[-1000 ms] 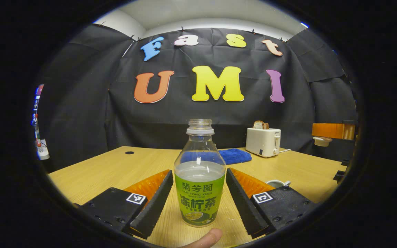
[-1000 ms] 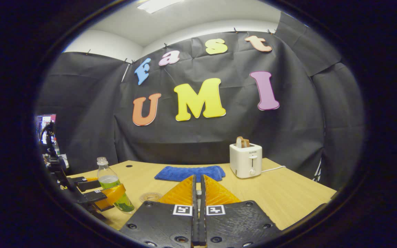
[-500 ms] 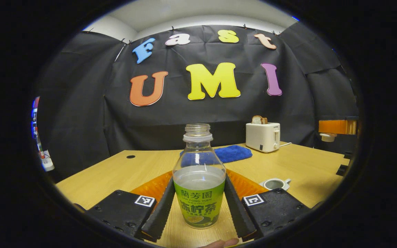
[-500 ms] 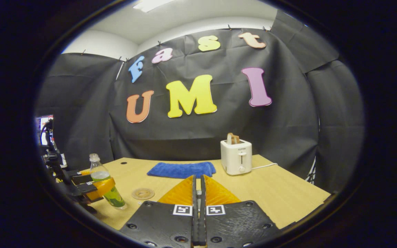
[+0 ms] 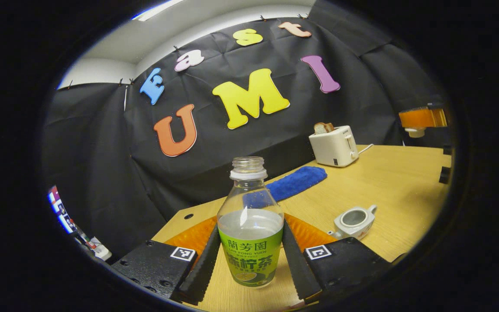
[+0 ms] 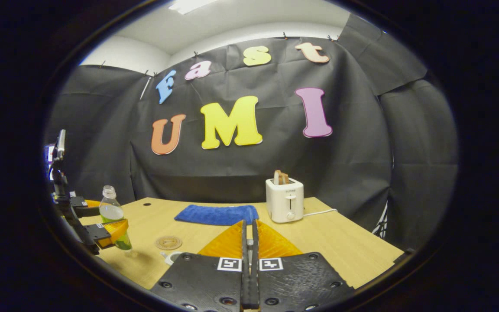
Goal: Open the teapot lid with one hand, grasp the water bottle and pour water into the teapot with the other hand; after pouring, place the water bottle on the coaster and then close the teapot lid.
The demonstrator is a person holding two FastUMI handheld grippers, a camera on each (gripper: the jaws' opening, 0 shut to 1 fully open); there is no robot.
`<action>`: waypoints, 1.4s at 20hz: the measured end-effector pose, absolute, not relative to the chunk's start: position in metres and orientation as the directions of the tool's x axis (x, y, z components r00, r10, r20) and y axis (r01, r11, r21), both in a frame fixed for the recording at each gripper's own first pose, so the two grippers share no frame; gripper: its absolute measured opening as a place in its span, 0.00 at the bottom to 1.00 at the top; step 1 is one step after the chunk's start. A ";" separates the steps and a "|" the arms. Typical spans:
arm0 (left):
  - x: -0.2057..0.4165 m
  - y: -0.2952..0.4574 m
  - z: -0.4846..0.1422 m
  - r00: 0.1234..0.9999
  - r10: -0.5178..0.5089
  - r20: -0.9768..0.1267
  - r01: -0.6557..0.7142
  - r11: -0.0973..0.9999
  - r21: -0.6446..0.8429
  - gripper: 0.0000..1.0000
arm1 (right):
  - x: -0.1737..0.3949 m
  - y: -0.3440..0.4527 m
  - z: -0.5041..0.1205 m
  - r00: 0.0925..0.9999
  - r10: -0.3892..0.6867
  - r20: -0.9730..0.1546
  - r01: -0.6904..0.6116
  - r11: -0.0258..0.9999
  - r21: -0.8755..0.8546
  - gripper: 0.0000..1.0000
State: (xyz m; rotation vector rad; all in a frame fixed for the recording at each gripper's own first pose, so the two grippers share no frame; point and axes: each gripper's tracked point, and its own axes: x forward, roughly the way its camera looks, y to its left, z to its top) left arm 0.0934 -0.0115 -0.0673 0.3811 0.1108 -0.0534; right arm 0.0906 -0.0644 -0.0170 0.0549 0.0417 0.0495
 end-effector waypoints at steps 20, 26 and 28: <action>0.106 -0.038 -0.106 0.963 0.074 -0.259 0.243 0.176 0.954 0.75 | 0.098 -0.102 -0.025 0.997 -0.017 -0.075 0.021 0.999 0.048 0.00; 0.110 -0.042 -0.094 0.968 0.093 -0.232 0.235 -0.022 0.972 0.75 | 0.100 -0.115 -0.027 0.996 -0.044 -0.082 0.049 0.997 0.066 0.00; 0.111 -0.045 -0.090 0.969 0.094 -0.228 0.236 -0.074 0.969 0.75 | 0.100 -0.114 -0.028 0.995 -0.046 -0.086 0.051 0.997 0.062 0.00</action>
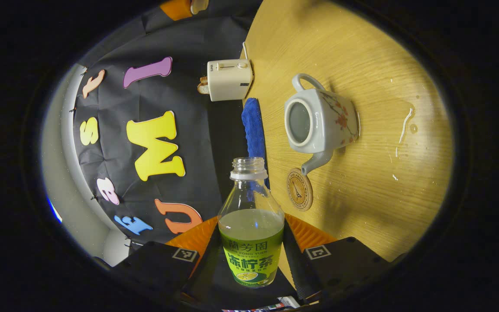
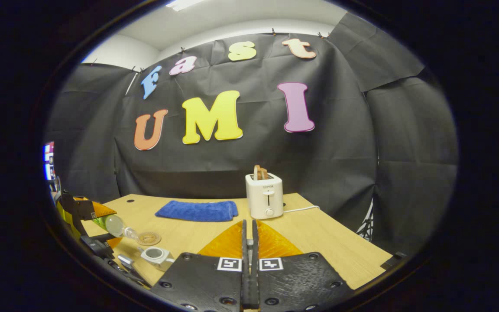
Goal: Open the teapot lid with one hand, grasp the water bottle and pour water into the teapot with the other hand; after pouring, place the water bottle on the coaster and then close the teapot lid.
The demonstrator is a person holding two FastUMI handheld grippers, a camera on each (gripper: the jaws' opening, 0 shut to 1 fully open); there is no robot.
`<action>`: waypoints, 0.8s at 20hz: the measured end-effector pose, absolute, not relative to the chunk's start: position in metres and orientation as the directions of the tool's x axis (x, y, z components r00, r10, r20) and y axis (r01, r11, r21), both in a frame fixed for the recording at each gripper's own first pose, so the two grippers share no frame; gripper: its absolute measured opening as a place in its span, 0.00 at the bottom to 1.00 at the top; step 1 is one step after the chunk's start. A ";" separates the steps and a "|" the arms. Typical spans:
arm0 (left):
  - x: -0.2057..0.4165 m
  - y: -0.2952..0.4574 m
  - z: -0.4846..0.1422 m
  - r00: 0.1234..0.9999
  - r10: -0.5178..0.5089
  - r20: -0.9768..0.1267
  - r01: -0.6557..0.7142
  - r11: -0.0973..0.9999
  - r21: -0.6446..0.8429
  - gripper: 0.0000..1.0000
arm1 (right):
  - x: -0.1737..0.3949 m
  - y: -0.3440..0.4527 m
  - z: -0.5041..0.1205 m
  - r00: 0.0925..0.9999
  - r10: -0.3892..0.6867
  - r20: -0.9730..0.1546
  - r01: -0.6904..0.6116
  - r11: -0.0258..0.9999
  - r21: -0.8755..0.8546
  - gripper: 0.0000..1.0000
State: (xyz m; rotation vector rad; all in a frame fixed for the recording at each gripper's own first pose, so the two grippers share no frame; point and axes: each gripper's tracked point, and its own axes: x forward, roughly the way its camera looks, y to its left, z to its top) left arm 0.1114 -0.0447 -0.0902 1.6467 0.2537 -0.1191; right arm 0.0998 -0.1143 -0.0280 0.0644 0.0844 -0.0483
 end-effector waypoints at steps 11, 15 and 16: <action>0.114 -0.059 -0.077 0.970 0.121 -0.209 0.236 -0.291 0.927 0.75 | 0.100 -0.120 -0.027 0.995 -0.036 -0.088 0.042 0.996 0.073 0.00; 0.113 -0.062 -0.067 0.974 0.126 -0.188 0.221 -0.346 0.912 0.75 | 0.099 -0.124 -0.026 0.995 -0.042 -0.087 0.048 0.996 0.073 0.00; 0.112 -0.063 -0.066 0.974 0.129 -0.187 0.222 -0.357 0.907 0.75 | 0.099 -0.125 -0.026 0.995 -0.042 -0.088 0.049 0.996 0.076 0.00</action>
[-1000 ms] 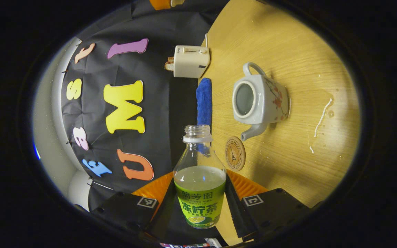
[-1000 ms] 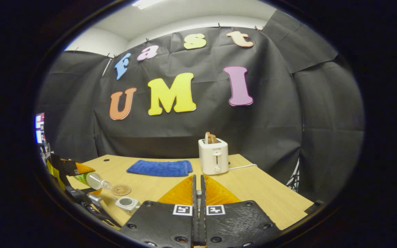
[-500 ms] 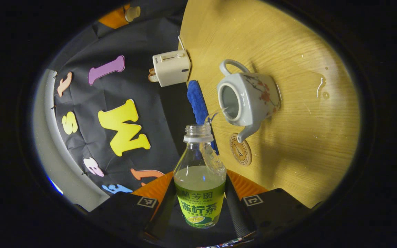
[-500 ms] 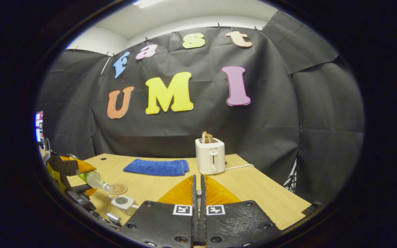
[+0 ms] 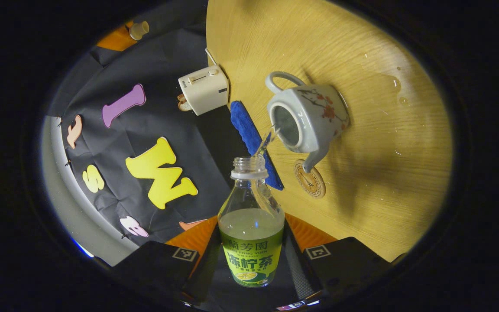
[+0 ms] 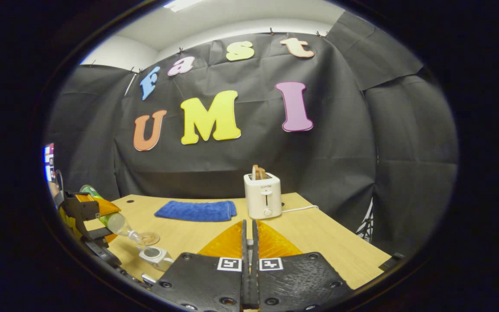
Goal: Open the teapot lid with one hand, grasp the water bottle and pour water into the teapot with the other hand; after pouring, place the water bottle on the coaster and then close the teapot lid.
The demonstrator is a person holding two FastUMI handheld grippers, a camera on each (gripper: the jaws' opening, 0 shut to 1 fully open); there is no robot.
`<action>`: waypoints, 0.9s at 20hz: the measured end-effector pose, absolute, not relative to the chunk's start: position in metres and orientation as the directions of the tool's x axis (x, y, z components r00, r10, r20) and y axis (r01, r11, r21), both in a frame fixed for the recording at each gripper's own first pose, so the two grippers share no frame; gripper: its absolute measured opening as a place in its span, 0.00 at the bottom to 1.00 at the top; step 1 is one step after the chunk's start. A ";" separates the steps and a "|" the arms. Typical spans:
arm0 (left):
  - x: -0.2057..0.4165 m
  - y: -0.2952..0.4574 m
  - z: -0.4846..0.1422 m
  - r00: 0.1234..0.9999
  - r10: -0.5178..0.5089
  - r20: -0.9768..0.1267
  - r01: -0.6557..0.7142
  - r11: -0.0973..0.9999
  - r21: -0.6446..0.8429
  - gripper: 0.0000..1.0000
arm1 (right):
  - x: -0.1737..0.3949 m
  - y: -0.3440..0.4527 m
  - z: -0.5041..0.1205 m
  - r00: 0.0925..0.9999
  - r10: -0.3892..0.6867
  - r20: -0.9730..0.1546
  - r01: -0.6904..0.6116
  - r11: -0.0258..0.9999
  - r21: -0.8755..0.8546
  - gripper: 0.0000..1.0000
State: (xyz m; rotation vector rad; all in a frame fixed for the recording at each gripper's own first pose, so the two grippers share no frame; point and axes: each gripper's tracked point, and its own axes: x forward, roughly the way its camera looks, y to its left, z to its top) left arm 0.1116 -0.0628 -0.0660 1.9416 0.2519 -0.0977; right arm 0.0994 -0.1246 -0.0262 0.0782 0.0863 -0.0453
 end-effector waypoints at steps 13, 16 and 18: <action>0.105 -0.065 -0.052 0.971 0.161 -0.178 0.235 -0.486 0.841 0.75 | 0.096 -0.133 -0.023 0.995 -0.046 -0.086 0.054 0.994 0.090 0.00; 0.105 -0.065 -0.049 0.969 0.175 -0.173 0.239 -0.496 0.835 0.75 | 0.095 -0.129 -0.022 0.996 -0.023 -0.086 0.032 0.993 0.109 0.00; 0.103 -0.064 -0.051 0.967 0.180 -0.180 0.247 -0.495 0.833 0.75 | 0.095 -0.130 -0.022 0.996 -0.023 -0.086 0.033 0.994 0.109 0.01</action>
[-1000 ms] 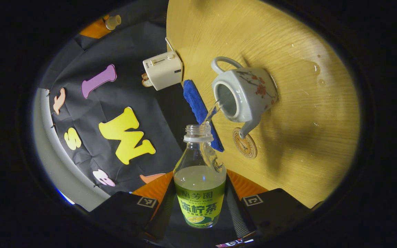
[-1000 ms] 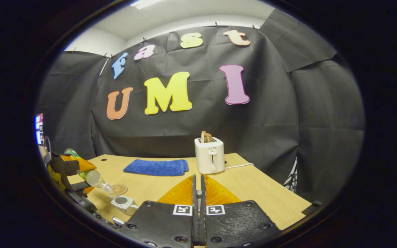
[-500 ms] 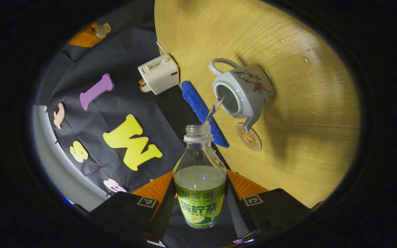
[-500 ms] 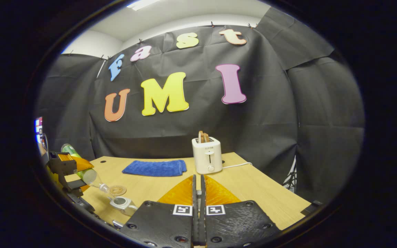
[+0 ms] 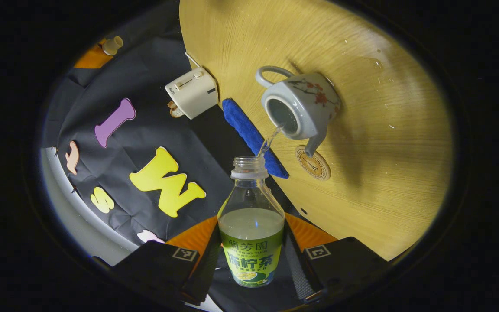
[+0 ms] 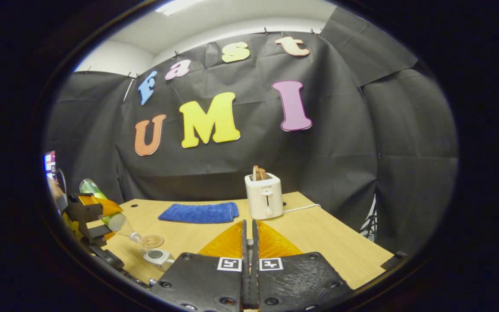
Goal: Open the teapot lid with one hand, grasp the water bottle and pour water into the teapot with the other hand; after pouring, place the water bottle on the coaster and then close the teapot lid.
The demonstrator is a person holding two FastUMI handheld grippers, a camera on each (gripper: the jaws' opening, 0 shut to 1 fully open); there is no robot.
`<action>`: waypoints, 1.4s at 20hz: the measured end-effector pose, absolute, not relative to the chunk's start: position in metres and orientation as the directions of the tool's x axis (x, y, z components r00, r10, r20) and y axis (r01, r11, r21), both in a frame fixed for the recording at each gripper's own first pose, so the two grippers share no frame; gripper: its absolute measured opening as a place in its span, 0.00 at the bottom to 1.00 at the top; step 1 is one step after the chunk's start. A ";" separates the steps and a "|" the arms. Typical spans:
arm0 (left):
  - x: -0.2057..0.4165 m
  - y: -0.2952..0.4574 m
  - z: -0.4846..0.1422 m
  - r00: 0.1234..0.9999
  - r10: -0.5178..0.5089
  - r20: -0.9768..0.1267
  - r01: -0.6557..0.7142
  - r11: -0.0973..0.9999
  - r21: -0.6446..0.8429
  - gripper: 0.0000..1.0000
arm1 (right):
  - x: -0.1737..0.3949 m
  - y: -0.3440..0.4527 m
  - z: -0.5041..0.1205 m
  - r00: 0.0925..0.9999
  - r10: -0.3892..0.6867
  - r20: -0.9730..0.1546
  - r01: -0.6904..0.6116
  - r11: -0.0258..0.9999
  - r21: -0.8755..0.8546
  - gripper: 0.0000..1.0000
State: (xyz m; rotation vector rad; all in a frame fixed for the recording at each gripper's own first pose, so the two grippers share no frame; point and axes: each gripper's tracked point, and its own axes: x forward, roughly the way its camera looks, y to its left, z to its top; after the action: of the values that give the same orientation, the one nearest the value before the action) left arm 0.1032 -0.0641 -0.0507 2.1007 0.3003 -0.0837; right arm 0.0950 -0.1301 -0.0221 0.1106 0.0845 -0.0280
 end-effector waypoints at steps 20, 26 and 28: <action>0.106 -0.086 -0.043 0.977 0.163 -0.135 0.208 -0.625 0.752 0.75 | 0.089 -0.141 -0.014 0.997 -0.035 -0.071 0.042 0.994 0.097 0.00; 0.103 -0.081 -0.041 0.978 0.159 -0.131 0.202 -0.607 0.769 0.72 | 0.090 -0.142 -0.014 0.996 -0.041 -0.074 0.048 0.994 0.097 0.00; 0.101 -0.078 -0.040 0.979 0.155 -0.133 0.197 -0.556 0.807 0.75 | 0.090 -0.143 -0.015 0.996 -0.041 -0.077 0.048 0.995 0.090 0.00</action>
State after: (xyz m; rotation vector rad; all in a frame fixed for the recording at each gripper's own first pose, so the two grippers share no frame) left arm 0.1015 -0.0777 -0.0401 2.1705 0.2459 -0.0568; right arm 0.0901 -0.1431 -0.0154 0.0920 0.0755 -0.0447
